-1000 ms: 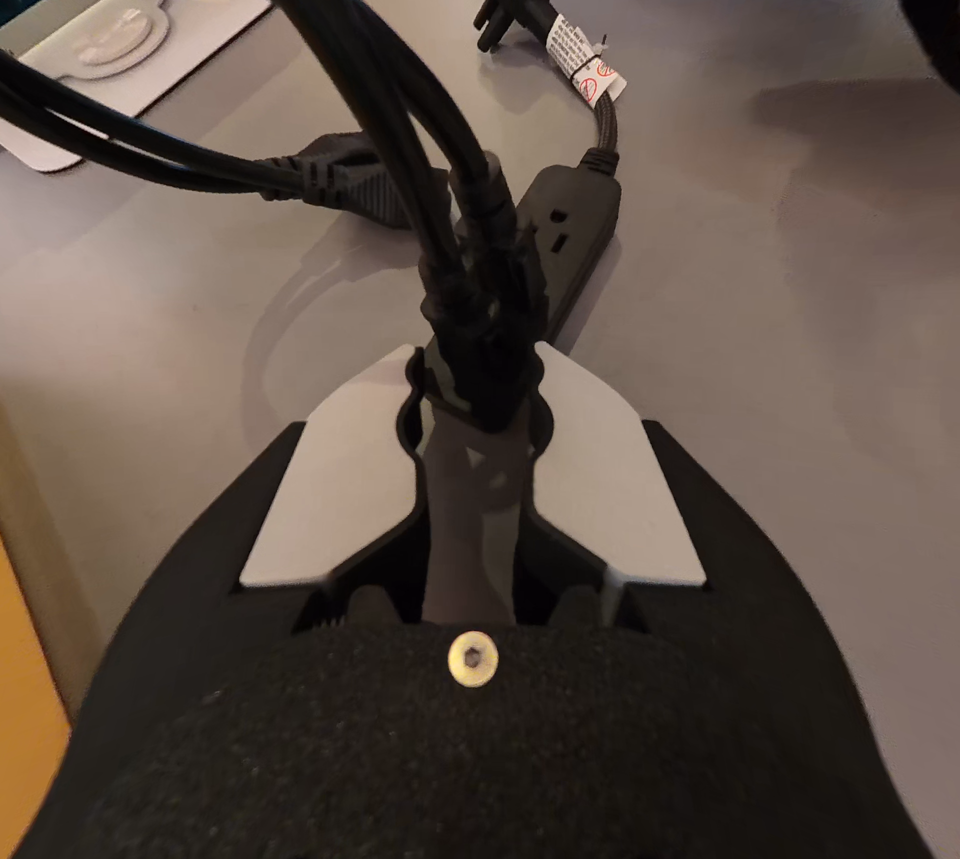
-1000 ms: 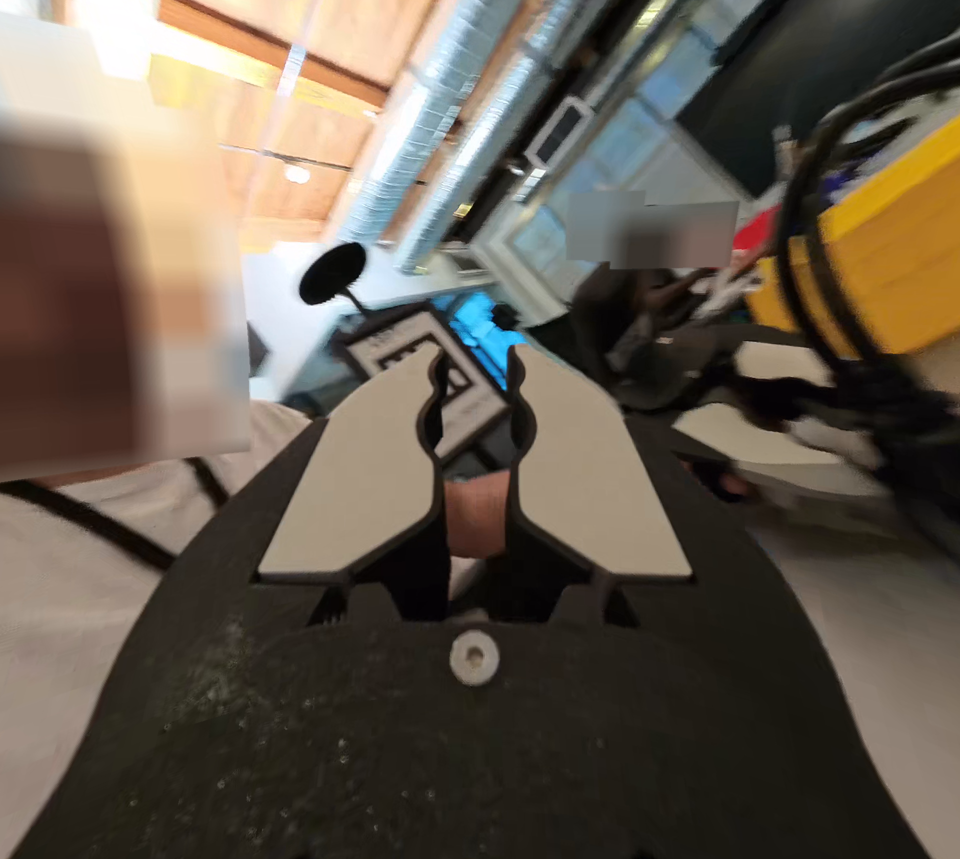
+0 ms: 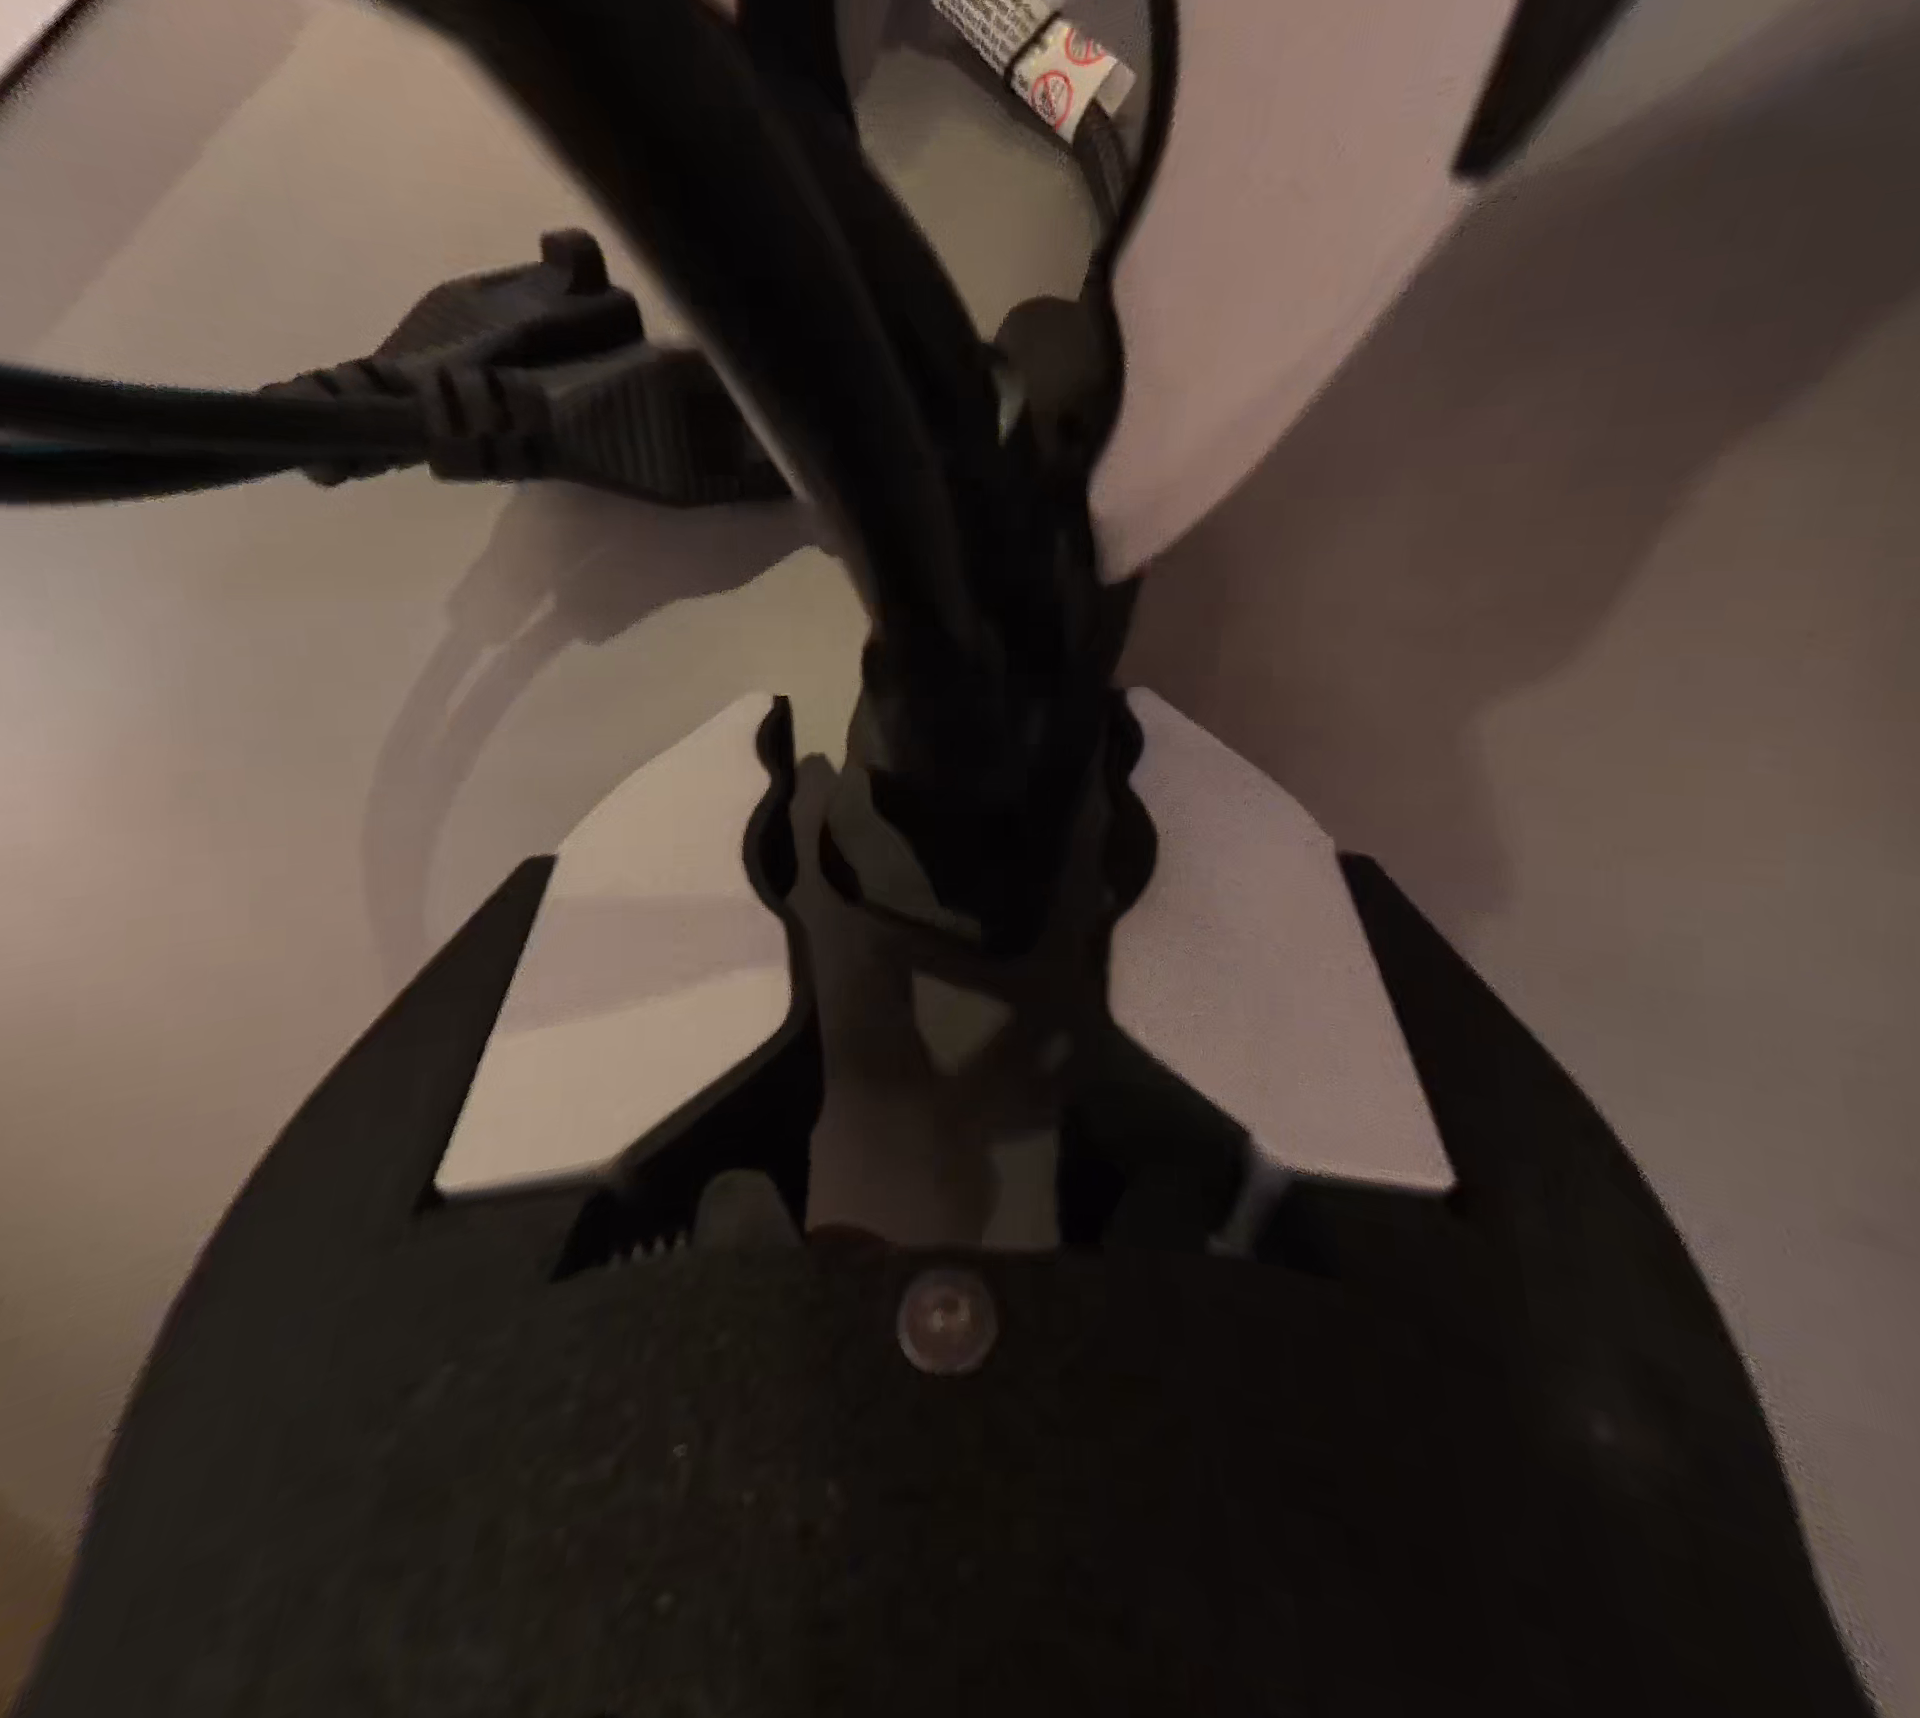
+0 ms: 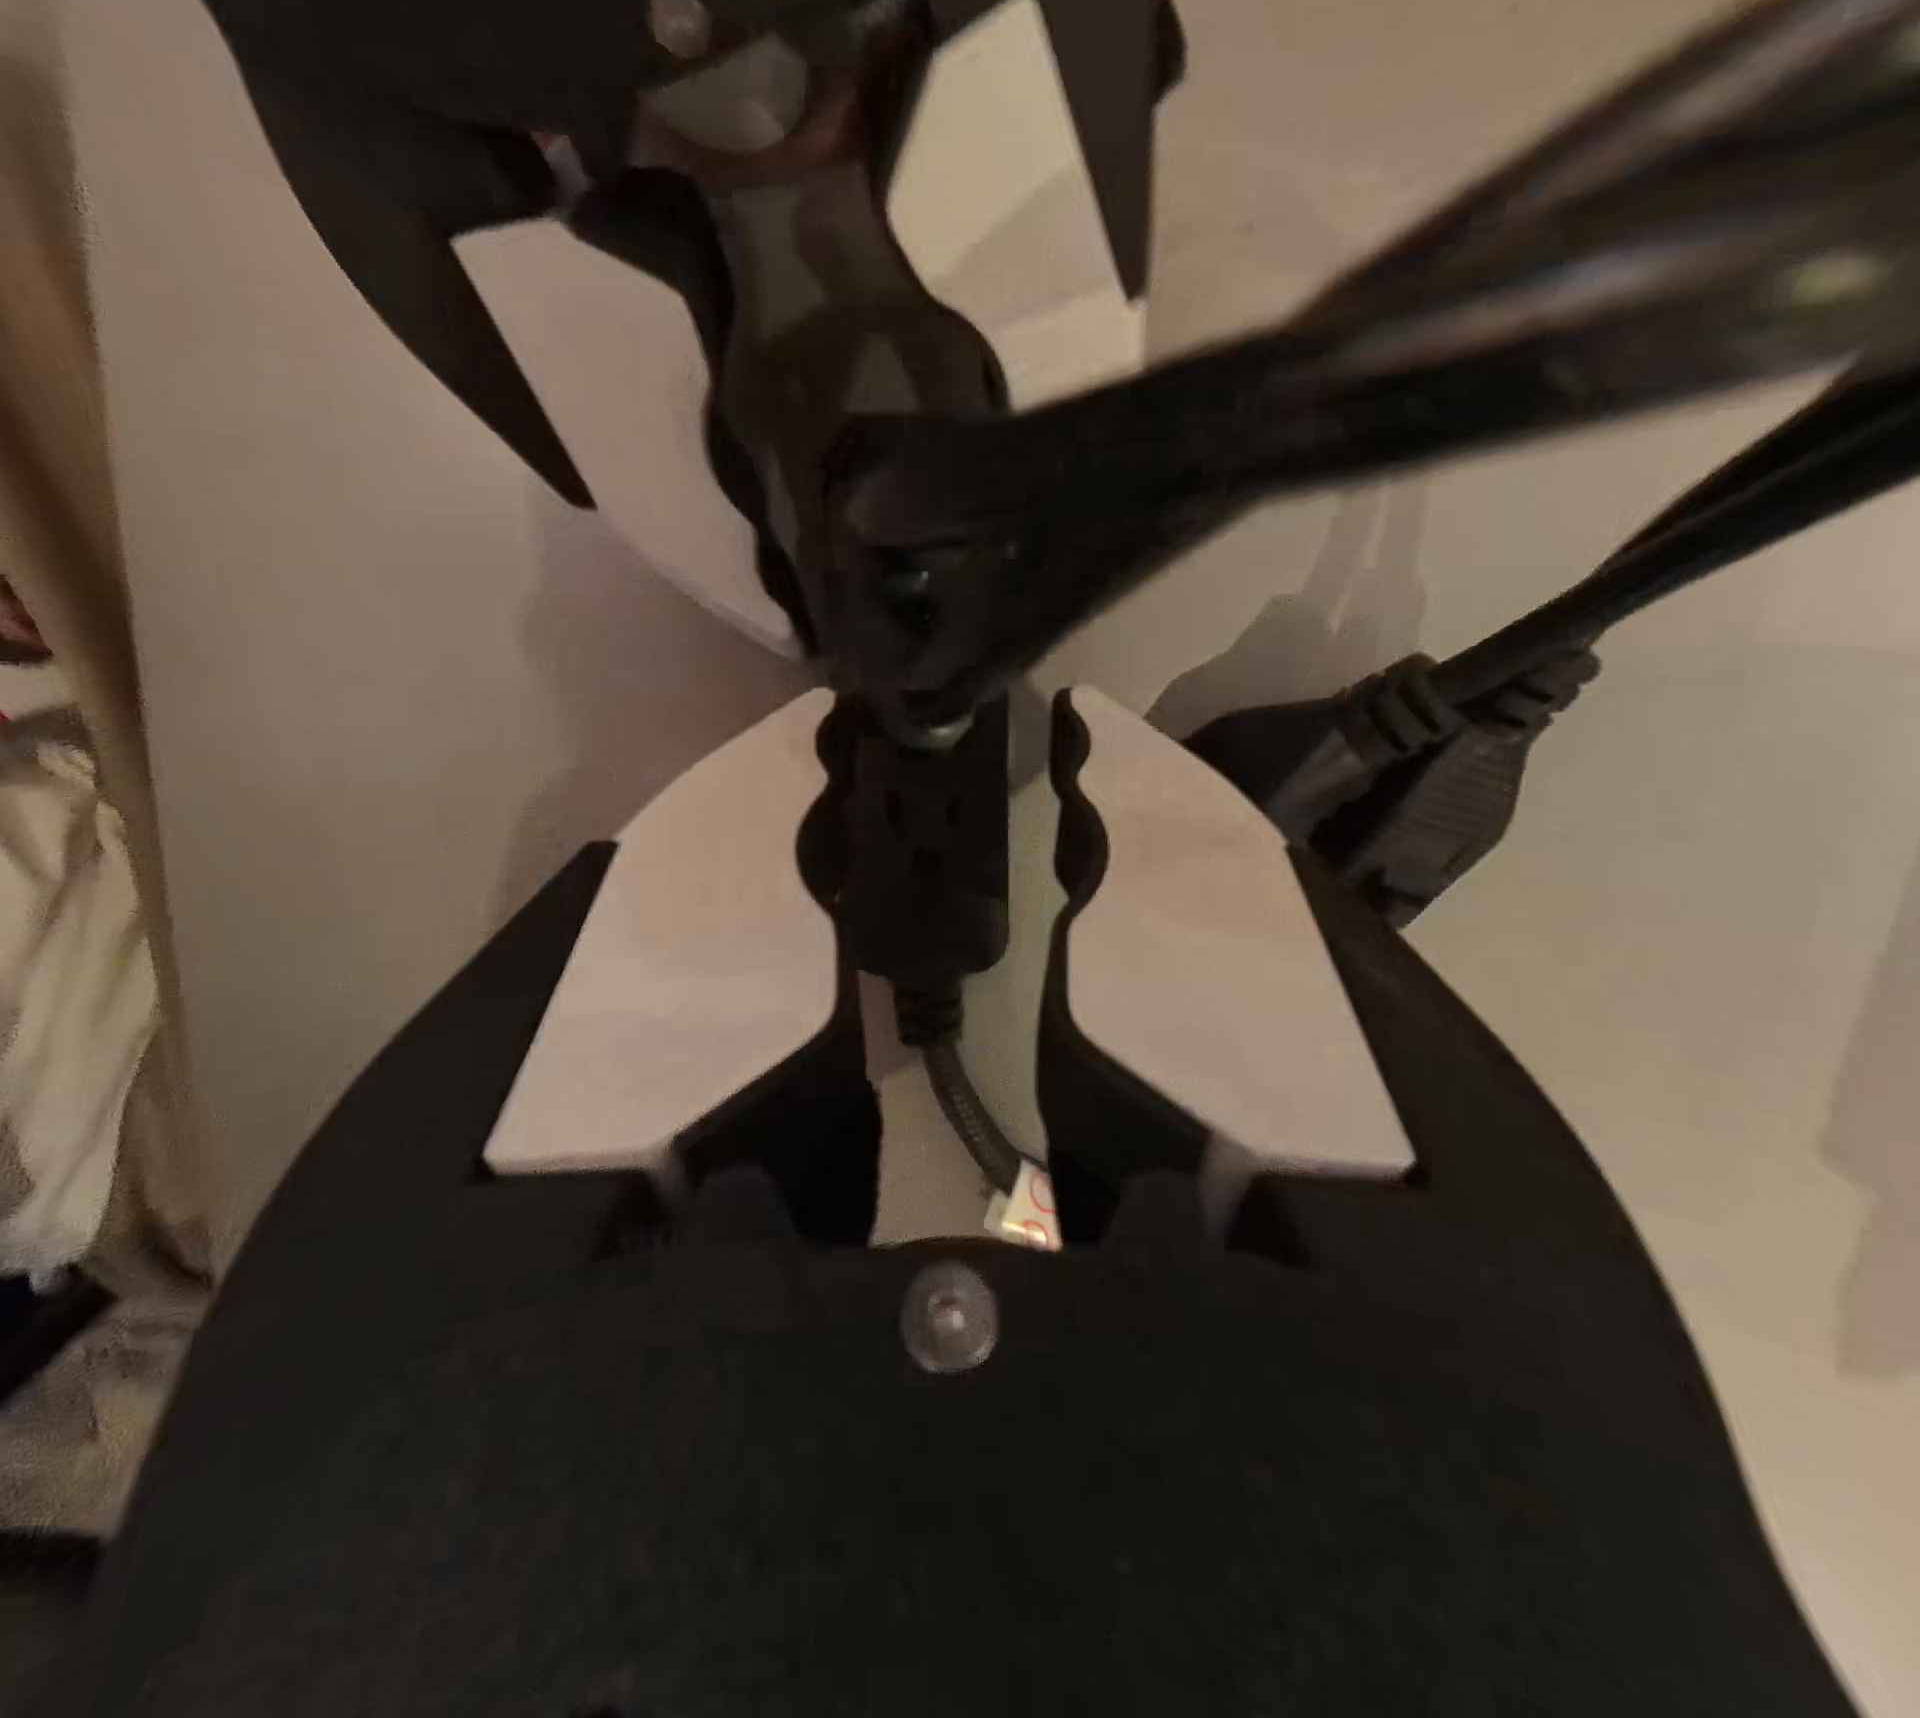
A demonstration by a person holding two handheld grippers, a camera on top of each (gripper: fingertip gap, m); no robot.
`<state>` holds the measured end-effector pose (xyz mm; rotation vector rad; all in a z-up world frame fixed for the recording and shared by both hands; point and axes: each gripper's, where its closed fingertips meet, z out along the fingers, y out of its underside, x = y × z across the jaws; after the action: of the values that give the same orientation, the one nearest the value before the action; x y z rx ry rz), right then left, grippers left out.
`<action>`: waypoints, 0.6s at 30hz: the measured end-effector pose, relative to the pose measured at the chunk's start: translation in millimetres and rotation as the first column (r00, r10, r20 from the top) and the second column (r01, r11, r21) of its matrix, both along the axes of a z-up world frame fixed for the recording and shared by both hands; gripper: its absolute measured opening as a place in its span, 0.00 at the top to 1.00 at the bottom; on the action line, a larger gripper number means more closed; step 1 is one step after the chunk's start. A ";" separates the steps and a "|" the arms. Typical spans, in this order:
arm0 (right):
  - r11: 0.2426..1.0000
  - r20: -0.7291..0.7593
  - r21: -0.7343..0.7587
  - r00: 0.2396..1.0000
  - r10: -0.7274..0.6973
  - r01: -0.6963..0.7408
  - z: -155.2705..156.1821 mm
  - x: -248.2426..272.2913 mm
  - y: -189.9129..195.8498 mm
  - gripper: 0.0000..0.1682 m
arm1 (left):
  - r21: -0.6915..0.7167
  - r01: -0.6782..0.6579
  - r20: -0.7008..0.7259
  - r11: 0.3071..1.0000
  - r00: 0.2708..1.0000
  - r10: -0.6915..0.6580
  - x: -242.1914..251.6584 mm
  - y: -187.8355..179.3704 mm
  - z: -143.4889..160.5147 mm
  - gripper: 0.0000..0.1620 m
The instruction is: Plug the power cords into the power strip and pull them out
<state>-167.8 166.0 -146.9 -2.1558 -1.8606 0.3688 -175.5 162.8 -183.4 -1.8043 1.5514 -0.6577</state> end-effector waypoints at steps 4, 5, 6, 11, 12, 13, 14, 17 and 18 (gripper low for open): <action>0.999 0.056 0.016 0.998 0.043 -0.044 -13.5 -6.4 -4.1 0.82 | 0.010 0.040 -0.039 0.999 0.998 -0.040 9.9 -1.4 -6.5 0.70; 0.999 0.046 0.026 0.998 0.037 -0.039 -14.1 -7.4 -2.8 0.82 | 0.014 0.034 -0.038 0.999 0.999 -0.033 9.9 -0.6 -6.2 0.71; 0.999 0.038 0.026 0.999 0.031 -0.032 -14.5 -7.1 -2.8 0.83 | 0.016 0.031 -0.037 0.999 0.999 -0.030 9.9 -0.2 -6.3 0.71; 0.998 -0.015 0.037 0.999 0.047 -0.047 -13.7 -2.4 -6.7 0.84 | 0.028 0.048 -0.034 0.998 0.998 -0.047 11.0 -2.3 -6.8 0.71; 0.999 -0.047 0.024 0.998 0.037 -0.036 -13.4 -1.3 -8.3 0.85 | 0.025 0.057 -0.032 0.998 0.998 -0.056 11.8 -3.6 -6.9 0.71; 1.000 -0.076 0.010 0.997 0.028 -0.028 -13.0 0.0 -10.0 0.84 | 0.026 0.064 -0.029 0.998 0.998 -0.063 12.9 -4.7 -6.8 0.71; 1.000 -0.094 0.002 0.995 0.021 -0.021 -12.7 1.3 -10.8 0.85 | 0.025 0.069 -0.030 0.997 0.997 -0.068 13.8 -5.4 -6.8 0.71; 1.000 -0.108 0.008 0.994 0.015 -0.015 -13.4 0.1 -10.7 0.85 | 0.013 0.071 -0.036 0.997 0.997 -0.070 13.6 -6.1 -7.6 0.71; 1.000 -0.103 0.004 0.995 0.017 -0.017 -13.5 -0.7 -10.3 0.85 | 0.015 0.075 -0.038 0.997 0.997 -0.074 13.8 -6.8 -7.6 0.71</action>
<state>-168.5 155.7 -160.4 -2.0783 -1.8232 0.4706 -161.7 156.0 -191.1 -1.7635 1.6507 -0.6481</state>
